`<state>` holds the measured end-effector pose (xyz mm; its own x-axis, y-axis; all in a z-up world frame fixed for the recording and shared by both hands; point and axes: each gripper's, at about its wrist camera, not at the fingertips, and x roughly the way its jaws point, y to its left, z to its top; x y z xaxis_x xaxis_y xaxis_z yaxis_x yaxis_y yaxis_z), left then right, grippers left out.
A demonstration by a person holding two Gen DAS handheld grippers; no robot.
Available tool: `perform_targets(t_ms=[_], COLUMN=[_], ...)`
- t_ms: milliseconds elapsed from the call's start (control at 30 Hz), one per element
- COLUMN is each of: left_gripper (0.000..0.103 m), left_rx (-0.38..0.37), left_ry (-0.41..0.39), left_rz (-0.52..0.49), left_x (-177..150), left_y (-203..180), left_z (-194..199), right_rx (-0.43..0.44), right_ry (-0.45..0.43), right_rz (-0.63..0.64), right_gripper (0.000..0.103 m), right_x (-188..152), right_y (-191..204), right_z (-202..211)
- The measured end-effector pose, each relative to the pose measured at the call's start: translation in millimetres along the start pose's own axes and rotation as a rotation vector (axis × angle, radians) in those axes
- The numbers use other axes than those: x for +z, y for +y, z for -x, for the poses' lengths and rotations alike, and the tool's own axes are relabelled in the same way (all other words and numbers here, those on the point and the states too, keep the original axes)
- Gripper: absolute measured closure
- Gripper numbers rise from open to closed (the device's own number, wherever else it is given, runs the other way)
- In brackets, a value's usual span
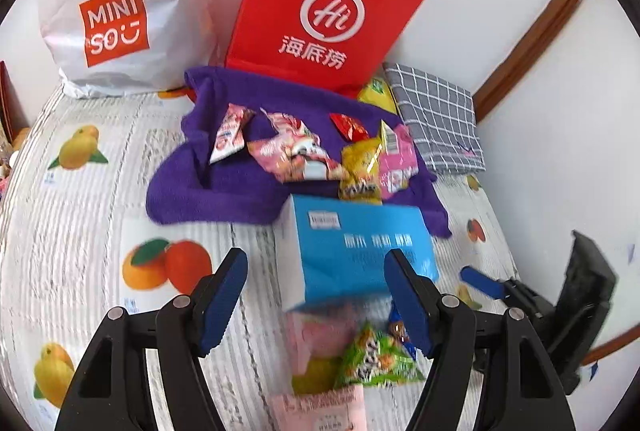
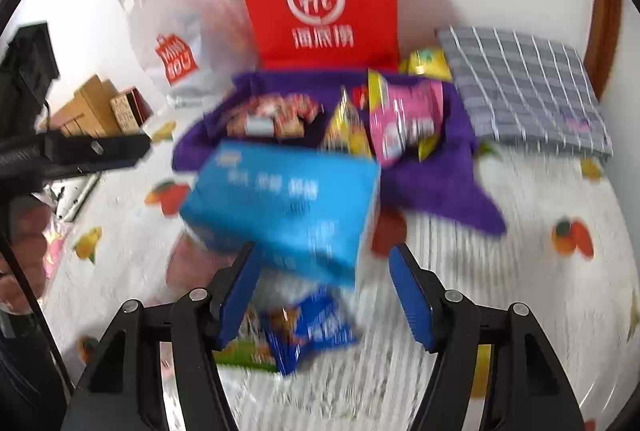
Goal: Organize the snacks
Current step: 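Move both open grippers back toward the snacks beside the tissue box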
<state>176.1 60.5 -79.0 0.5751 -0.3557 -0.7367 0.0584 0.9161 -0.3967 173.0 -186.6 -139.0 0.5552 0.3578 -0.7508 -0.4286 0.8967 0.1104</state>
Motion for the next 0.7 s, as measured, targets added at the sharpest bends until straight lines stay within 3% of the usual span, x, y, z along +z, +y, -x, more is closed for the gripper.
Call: perform_targets(t_ms=[333,533,700], left_gripper=[0.034,0.034,0.034], left_rx=[-0.016,0.001,-0.002], left_ry=[0.025,0.022,0.022], left_rz=[-0.017,-0.036,-0.039], left_x=[-31.2,-40.2,-45.0], left_y=[1.6,3.8,4.6], left_z=[2.2,6.3,7.6], right_rx=[0.034,-0.054,-0.066], right_ry=[0.094,0.082,0.106], right_rz=[0.014,0.125,0.127], right_gripper=[0.04,0.04,0.04], right_x=[-46.8,-52.2,-47.9], right_y=[6.8,22.7,20.5], right_z=[-16.1,-17.9,-30.6])
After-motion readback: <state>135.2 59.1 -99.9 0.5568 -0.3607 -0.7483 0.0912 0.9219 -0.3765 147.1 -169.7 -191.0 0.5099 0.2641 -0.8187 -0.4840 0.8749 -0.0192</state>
